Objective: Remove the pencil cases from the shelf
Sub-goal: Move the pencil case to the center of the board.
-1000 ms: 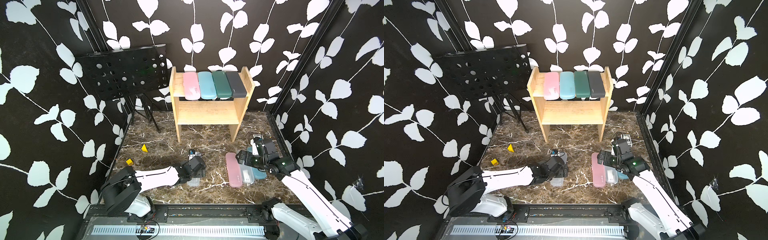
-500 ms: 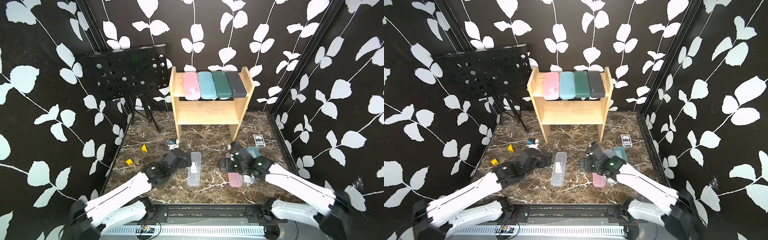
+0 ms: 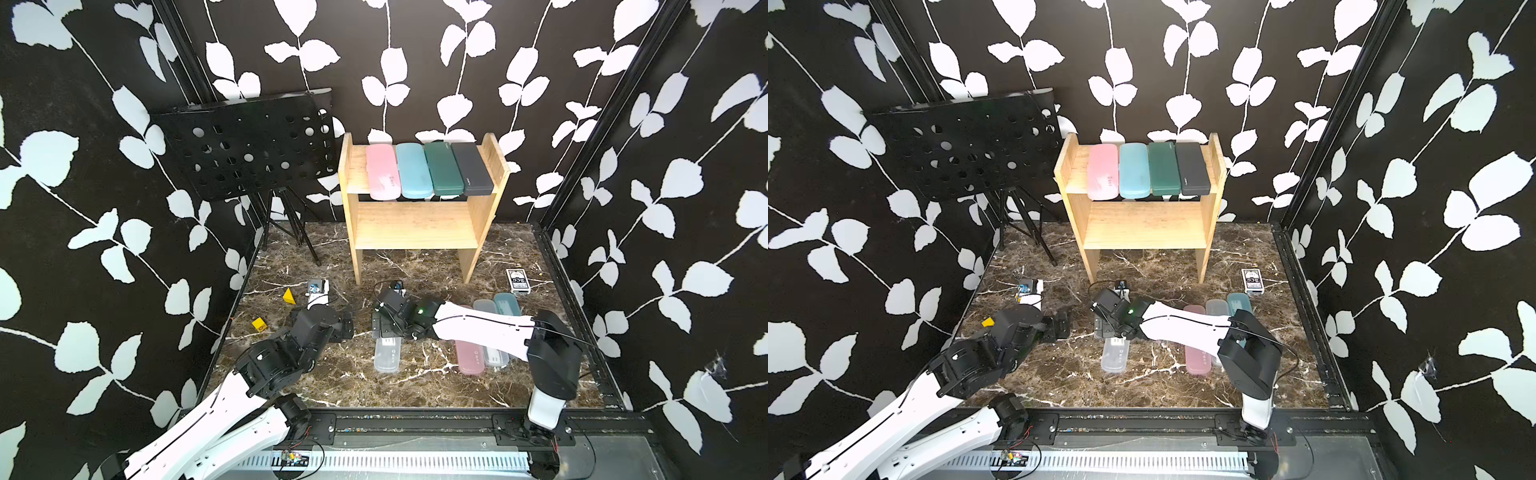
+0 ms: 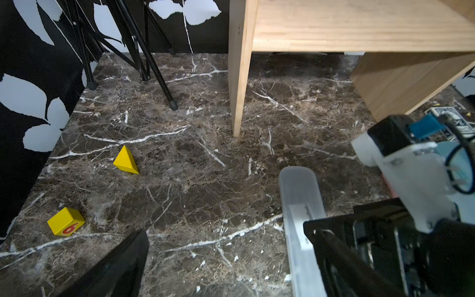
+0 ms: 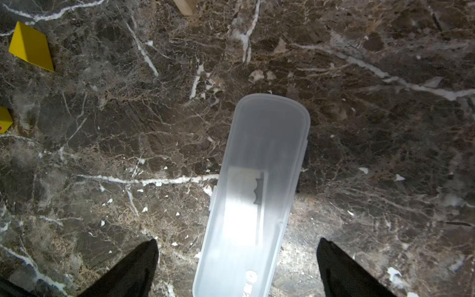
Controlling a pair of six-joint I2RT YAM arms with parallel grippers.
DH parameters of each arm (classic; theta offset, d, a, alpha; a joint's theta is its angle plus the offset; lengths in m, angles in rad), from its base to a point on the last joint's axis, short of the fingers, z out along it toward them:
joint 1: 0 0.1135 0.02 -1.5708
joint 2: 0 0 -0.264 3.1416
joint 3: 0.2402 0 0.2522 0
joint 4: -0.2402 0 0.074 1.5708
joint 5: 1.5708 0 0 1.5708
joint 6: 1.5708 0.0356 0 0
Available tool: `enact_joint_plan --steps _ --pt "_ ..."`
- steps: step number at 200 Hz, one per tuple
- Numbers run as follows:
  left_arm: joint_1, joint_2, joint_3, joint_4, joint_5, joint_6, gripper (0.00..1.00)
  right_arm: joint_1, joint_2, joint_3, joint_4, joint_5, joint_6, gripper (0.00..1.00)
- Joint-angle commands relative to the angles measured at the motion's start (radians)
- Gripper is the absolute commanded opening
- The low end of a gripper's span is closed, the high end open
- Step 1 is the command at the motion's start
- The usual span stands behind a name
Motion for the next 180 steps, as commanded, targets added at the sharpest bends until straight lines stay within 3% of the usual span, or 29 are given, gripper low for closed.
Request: enact_joint_plan --steps 1,96,180 --pt "0.006 -0.016 -0.021 -0.008 0.015 -0.006 0.99 0.001 0.055 0.070 -0.030 -0.010 0.012 0.99" --pt "0.006 -0.048 -0.060 0.014 0.046 -0.039 0.99 -0.011 0.190 0.115 -0.077 -0.086 0.001 0.99" --pt "0.007 -0.013 -0.058 0.033 0.043 0.009 0.99 -0.023 0.235 0.133 -0.158 -0.093 0.027 0.99"
